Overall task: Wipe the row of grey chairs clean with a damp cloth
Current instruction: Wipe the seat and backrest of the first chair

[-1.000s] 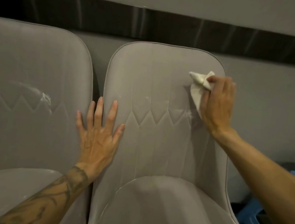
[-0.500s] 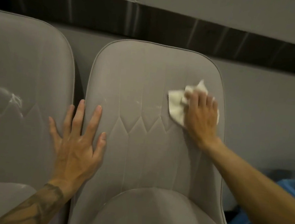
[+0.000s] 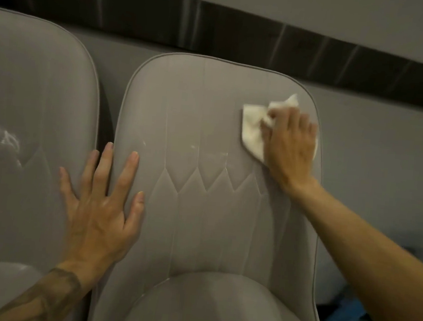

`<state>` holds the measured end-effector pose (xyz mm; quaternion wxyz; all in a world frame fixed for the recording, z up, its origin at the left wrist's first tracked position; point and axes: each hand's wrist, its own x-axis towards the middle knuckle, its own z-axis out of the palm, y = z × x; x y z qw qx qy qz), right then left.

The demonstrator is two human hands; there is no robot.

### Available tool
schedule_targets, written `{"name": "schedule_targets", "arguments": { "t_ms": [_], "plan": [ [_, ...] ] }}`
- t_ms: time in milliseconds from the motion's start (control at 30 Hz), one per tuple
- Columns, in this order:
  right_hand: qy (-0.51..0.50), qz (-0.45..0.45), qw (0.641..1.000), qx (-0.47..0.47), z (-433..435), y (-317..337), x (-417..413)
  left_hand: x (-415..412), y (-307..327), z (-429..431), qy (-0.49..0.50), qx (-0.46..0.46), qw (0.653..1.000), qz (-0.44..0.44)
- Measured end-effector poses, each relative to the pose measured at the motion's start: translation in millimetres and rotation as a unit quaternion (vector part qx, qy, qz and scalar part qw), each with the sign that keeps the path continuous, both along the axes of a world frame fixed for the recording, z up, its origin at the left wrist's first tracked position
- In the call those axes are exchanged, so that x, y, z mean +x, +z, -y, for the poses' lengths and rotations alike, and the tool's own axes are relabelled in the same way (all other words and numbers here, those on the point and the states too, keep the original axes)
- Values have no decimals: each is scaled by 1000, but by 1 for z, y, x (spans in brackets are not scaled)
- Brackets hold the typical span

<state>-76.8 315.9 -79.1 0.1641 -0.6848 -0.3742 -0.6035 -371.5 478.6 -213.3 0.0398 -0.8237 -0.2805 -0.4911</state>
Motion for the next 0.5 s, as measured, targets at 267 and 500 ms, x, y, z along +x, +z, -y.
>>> {"name": "schedule_targets", "arguments": {
  "t_ms": [267, 500],
  "plan": [
    [-12, -14, 998, -57, 19, -54, -18, 1, -1, 1, 11, 11, 1000, 6],
    [-52, -77, 995, 42, -5, 51, 16, 3, -2, -1, 16, 33, 999, 24]
  ]
}}
